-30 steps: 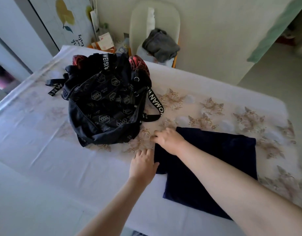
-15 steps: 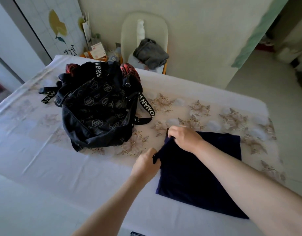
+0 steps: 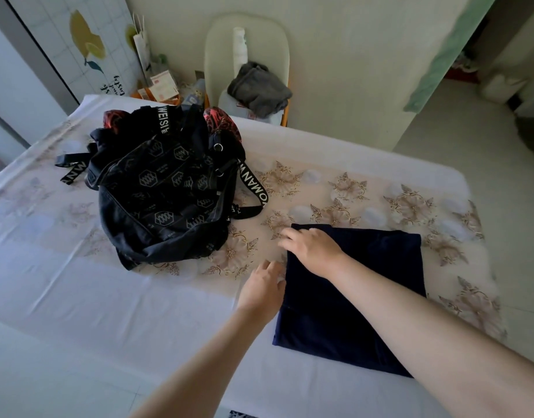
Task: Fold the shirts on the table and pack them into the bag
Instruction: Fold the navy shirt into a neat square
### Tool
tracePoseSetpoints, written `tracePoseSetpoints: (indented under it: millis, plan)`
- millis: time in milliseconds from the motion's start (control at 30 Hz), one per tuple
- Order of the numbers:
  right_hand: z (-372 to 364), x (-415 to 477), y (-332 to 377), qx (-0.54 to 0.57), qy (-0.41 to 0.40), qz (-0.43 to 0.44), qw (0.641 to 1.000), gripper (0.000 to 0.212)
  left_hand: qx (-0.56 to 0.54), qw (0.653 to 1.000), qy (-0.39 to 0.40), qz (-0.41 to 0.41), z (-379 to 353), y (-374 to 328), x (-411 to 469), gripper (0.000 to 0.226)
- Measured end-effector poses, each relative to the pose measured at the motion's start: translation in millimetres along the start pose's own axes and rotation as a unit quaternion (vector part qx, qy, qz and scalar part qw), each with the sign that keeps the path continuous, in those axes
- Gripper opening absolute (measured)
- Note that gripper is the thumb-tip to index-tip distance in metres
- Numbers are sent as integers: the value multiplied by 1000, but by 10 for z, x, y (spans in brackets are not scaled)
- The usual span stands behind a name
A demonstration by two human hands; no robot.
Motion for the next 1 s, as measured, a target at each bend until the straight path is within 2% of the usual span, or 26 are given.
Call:
tracePoseSetpoints:
  millis: [67, 167, 300, 433, 567, 667, 733, 800, 833, 867, 900, 967, 1000]
  plan:
    - [-41, 108, 25, -27, 39, 27, 999, 53, 9, 1000, 12, 15, -34, 21, 30, 24]
    - [-61, 90, -32, -98, 60, 25, 993, 35, 18, 999, 34, 24, -73, 14, 73, 41]
    - [-28, -115, -228, -2, 78, -31, 996, 26, -10, 997, 74, 30, -161, -122, 142, 49]
    - [-7, -508, -483, 107, 3, -66, 992, 32, -21, 991, 124, 51, -177, -353, 200, 27]
    - [83, -1012, -692, 86, -75, -96, 989, 27, 28, 985, 170, 29, -51, -841, 301, 25]
    - [160, -1450, -854, 71, -97, -154, 981, 36, 18, 980, 199, -26, -106, -1355, 330, 25]
    - [78, -1751, -968, 81, -35, -203, 975, 49, -66, 963, 261, -23, -299, -1625, 288, 26]
    - [-98, -2025, -1037, 80, 75, -251, 962, 64, -200, 912, 357, 37, -560, -1797, 185, 13]
    - [-189, -2147, -1036, 82, 123, -279, 949, 69, -249, 891, 375, 56, -678, -1825, 138, 9]
    - [-285, -2259, -1014, 86, 156, -309, 934, 72, -273, 893, 355, 47, -776, -1811, 116, 17]
    - [-362, -2358, -978, 95, 164, -335, 923, 73, -251, 918, 305, 16, -845, -1768, 100, 25]
    - [-505, -2497, -864, 134, 126, -361, 914, 66, -88, 980, 162, -80, -911, -1617, 75, 30]
    - [-575, -2530, -788, 151, 81, -357, 918, 59, 21, 984, 110, -138, -950, -1525, 61, 31]
Point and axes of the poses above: each hand's wrist, its own x-axis towards the middle knuckle, its own z-axis out of the back of the hand, y = z × x, the point moved 2 cm from there along x, towards the middle knuckle, and after that the axes turned 8 degrees about y, right-handed, at the moved point
